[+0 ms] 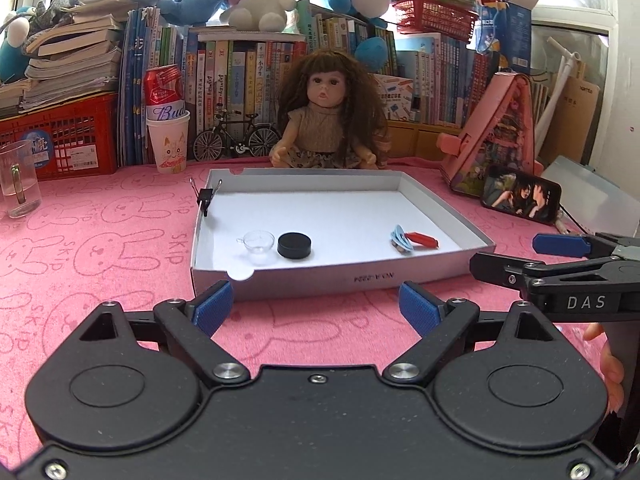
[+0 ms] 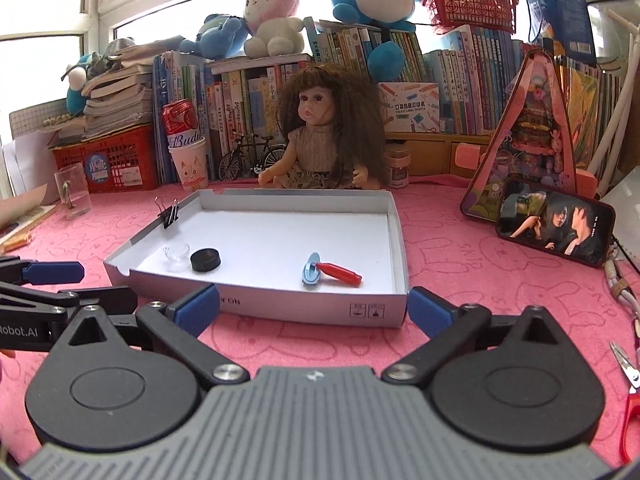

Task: Organize rigid objects
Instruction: 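Move both tools back from the box toward the black discs on the cloth, then grasp a black disc with the left tool while the right grasps the blue clip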

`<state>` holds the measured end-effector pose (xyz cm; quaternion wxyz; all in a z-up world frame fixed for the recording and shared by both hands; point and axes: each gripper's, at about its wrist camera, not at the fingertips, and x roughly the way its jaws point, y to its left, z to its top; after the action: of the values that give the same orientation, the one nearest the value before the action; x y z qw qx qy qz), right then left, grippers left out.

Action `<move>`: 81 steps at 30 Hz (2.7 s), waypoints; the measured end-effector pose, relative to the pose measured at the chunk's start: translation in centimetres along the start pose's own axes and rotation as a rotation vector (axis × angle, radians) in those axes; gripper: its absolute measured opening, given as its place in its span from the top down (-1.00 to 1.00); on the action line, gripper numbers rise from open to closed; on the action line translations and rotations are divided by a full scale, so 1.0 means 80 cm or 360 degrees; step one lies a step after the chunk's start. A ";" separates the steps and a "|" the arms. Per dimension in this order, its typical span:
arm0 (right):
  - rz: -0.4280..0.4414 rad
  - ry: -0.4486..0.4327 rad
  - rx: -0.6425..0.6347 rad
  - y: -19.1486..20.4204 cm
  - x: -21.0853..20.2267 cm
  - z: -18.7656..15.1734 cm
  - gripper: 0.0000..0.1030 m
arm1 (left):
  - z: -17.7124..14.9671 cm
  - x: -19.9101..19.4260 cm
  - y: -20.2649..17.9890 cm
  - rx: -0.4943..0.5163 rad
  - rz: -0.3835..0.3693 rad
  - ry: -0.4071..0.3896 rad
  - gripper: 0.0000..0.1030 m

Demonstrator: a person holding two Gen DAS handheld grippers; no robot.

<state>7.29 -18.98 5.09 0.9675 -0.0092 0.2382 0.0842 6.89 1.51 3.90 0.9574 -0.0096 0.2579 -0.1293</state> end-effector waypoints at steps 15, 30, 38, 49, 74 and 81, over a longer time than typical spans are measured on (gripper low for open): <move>-0.0033 -0.0093 -0.0074 0.007 -0.023 -0.032 -1.00 | -0.037 -0.026 -0.005 0.0065 -0.0028 0.0014 -0.73; -0.0072 -0.0093 -0.0070 0.004 -0.037 -0.057 -1.00 | -0.068 -0.041 0.000 0.0010 -0.0024 0.0060 -0.73; -0.0120 -0.0089 -0.0062 -0.002 -0.043 -0.072 -1.00 | -0.081 -0.045 -0.001 0.0006 -0.0026 0.0072 -0.58; -0.0202 -0.0117 0.0007 -0.016 -0.051 -0.087 -1.00 | -0.078 -0.056 -0.002 -0.0032 -0.0002 -0.0036 0.03; -0.0401 -0.0132 0.0073 -0.005 -0.051 -0.105 -0.37 | -0.080 -0.021 0.007 -0.0080 0.0363 0.0031 0.03; -0.0448 -0.0156 0.0084 -0.005 -0.052 -0.110 -0.38 | -0.081 -0.019 0.009 -0.0075 0.0359 0.0019 0.02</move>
<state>-0.27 -20.53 -0.79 0.9801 -0.0129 0.1891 -0.0582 2.57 2.87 -1.02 0.9639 -0.0024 0.2660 -0.0145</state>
